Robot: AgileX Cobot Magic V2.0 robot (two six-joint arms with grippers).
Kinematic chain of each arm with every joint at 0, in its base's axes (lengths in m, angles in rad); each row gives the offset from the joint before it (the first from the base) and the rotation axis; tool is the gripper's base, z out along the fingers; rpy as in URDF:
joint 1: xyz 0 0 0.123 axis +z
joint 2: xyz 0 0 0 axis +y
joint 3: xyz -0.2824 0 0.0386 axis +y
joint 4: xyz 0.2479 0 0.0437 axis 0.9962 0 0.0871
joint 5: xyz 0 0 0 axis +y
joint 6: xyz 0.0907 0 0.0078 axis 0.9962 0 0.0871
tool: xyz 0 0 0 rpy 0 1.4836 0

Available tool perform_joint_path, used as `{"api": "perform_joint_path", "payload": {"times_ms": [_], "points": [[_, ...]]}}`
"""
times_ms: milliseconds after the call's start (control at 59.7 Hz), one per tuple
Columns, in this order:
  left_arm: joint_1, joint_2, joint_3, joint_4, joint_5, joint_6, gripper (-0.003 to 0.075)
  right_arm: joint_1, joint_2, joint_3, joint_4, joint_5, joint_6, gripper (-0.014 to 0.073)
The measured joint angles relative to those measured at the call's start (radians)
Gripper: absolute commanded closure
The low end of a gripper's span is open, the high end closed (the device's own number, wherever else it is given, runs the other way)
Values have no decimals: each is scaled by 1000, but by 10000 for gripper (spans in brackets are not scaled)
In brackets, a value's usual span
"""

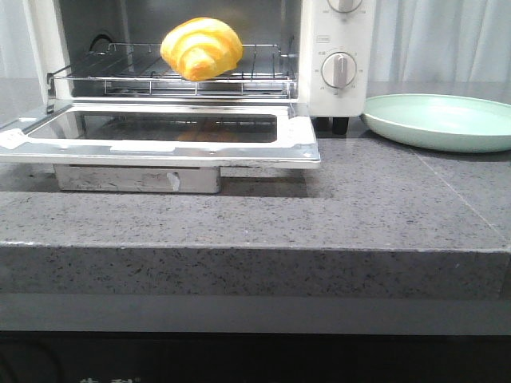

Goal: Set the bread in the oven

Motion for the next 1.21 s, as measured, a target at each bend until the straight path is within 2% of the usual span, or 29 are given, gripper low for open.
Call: {"api": "perform_joint_path", "payload": {"times_ms": [117, 235, 570, 1206], "points": [[0, 0, 0, 0, 0, 0, 741, 0, -65, 63, -95, -17, 98, 652], [0, 0, 0, 0, 0, 0, 741, 0, -96, 88, -111, -21, 143, 652], [0, 0, 0, 0, -2, 0, 741, -2, -98, 90, -118, 79, 155, 652], [0, 0, 0, 0, -2, 0, 741, -2, -98, 90, -120, 83, 159, 652]]}}
